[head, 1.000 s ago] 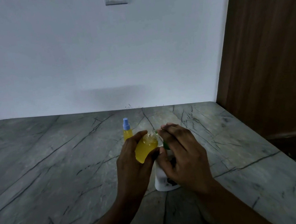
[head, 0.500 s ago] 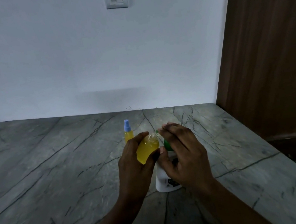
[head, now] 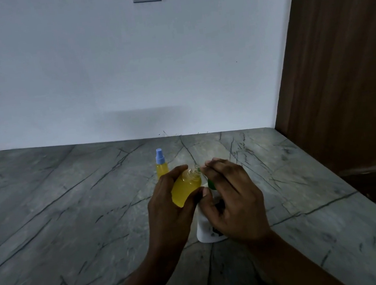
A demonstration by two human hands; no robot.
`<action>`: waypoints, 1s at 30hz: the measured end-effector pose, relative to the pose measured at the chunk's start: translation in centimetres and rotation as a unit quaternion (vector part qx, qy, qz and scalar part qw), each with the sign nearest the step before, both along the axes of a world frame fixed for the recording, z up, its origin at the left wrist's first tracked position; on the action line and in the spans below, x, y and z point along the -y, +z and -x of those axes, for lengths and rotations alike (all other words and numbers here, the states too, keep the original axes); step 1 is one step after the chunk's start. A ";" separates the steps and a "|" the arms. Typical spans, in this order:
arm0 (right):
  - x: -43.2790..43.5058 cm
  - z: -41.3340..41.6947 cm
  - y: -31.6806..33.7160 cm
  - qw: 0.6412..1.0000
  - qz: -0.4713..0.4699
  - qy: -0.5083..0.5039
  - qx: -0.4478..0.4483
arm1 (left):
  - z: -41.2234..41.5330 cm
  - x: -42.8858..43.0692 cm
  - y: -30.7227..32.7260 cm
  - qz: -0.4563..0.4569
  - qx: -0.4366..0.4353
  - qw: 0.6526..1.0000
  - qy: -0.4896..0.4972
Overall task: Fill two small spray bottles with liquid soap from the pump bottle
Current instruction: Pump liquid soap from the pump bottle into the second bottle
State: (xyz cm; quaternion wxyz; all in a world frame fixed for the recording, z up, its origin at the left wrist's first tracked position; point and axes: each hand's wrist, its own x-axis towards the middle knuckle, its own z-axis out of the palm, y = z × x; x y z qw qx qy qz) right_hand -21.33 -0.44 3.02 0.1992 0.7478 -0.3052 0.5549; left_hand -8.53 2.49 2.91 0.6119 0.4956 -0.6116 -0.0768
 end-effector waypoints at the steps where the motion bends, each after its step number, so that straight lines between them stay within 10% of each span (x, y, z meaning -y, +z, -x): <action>1: -0.1 0.0 0.0 1.000 -0.002 0.002 -0.001 | 0.1 0.0 0.1 0.000 -0.003 1.000 -0.002; 30: 0.0 -0.2 0.1 1.000 0.004 0.003 0.006 | 0.3 -0.2 0.3 -0.009 -0.042 0.999 -0.017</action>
